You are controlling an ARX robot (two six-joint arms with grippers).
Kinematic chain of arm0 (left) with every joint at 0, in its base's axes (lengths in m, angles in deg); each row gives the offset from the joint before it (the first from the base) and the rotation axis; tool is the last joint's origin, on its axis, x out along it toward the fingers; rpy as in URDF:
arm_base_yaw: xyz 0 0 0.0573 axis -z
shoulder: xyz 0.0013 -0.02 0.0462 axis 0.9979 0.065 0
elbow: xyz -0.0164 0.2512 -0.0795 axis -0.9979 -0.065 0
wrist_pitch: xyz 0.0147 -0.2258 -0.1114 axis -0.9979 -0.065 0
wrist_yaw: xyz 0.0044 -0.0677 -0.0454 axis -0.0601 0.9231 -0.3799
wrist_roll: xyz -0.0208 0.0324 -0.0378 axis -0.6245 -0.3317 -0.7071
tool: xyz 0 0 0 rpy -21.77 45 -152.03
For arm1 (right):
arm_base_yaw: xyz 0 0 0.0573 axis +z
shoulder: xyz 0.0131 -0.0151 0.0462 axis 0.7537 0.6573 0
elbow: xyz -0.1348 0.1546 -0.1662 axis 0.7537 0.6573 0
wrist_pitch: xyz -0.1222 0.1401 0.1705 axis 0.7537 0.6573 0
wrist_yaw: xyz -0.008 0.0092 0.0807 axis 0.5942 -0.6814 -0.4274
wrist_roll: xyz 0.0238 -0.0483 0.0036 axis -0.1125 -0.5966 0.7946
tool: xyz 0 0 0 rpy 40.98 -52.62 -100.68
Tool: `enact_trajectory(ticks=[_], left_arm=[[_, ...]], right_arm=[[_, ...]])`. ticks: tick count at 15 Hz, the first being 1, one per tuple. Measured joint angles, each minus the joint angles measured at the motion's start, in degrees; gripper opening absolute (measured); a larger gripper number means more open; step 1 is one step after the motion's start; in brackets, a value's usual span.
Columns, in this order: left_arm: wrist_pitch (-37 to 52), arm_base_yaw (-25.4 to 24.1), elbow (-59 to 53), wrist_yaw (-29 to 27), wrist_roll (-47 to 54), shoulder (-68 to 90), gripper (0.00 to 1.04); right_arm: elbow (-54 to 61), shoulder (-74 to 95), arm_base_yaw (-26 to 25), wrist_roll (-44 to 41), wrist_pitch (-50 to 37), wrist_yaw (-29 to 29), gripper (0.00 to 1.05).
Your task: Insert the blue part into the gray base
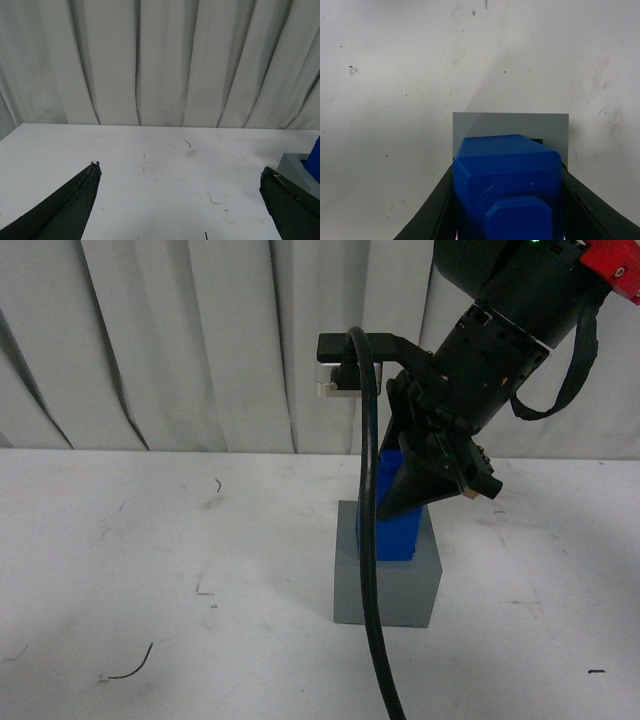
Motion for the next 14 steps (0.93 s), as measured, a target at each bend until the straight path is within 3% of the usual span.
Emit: enact_trajectory(ticks=[14], left_arm=[[0.00,0.00,0.00,0.00,-0.02,0.00,0.98]], right_arm=[[0.57,1.49,-0.74,-1.05,-2.32,2.23,0.47]])
